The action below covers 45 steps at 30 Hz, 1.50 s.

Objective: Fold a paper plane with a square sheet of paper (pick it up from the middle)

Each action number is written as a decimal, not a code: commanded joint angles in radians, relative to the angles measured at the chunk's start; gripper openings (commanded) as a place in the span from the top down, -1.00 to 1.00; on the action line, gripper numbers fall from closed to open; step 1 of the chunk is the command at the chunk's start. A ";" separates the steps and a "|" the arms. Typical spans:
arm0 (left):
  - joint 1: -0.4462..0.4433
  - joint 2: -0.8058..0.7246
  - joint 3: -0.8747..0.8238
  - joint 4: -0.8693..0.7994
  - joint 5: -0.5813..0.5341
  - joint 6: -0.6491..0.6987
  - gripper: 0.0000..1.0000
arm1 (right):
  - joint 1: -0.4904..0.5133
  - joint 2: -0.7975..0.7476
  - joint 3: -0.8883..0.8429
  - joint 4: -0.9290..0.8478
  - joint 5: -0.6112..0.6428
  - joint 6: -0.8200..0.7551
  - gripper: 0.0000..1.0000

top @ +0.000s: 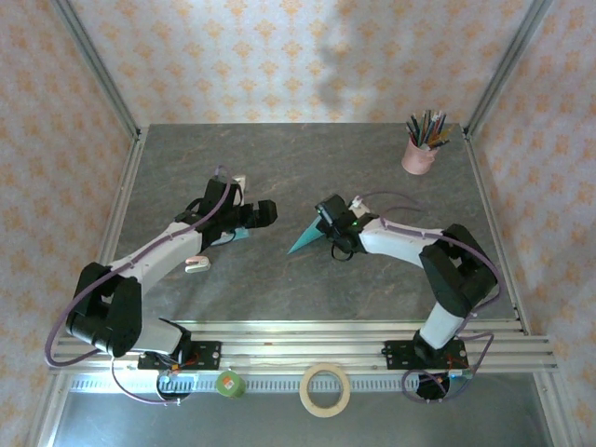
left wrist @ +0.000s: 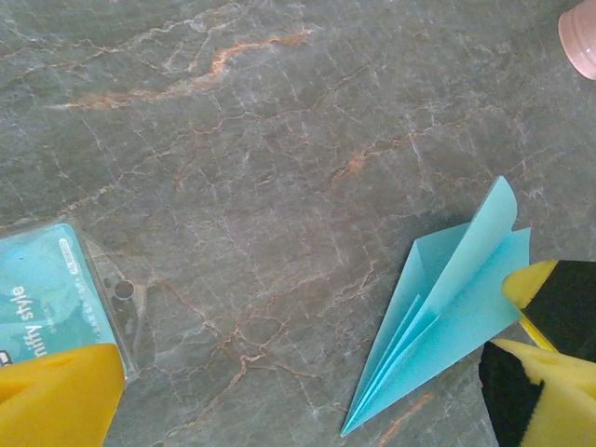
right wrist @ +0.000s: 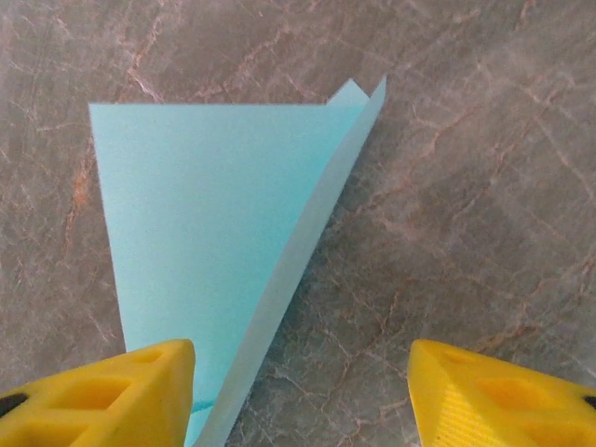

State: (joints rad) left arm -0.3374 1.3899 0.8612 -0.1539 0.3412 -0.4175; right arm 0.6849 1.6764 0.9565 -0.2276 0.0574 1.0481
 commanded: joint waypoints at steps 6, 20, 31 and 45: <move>0.011 0.012 0.020 -0.009 0.024 0.001 -0.99 | 0.005 -0.004 -0.035 0.066 -0.050 0.034 0.04; 0.017 0.035 0.019 0.006 0.013 -0.039 -0.99 | 0.005 -0.016 -0.075 0.115 -0.045 0.075 0.82; 0.116 0.043 -0.101 0.238 0.104 -0.274 -0.99 | 0.004 -0.038 0.105 0.212 -0.237 -0.343 0.94; 0.178 -0.004 -0.198 0.302 0.096 -0.348 -0.98 | -0.026 0.100 0.029 0.515 -0.619 -0.412 0.95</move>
State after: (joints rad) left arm -0.1616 1.3914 0.6811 0.1093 0.4278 -0.7532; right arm 0.6781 1.7432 1.0279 0.1932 -0.4538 0.6518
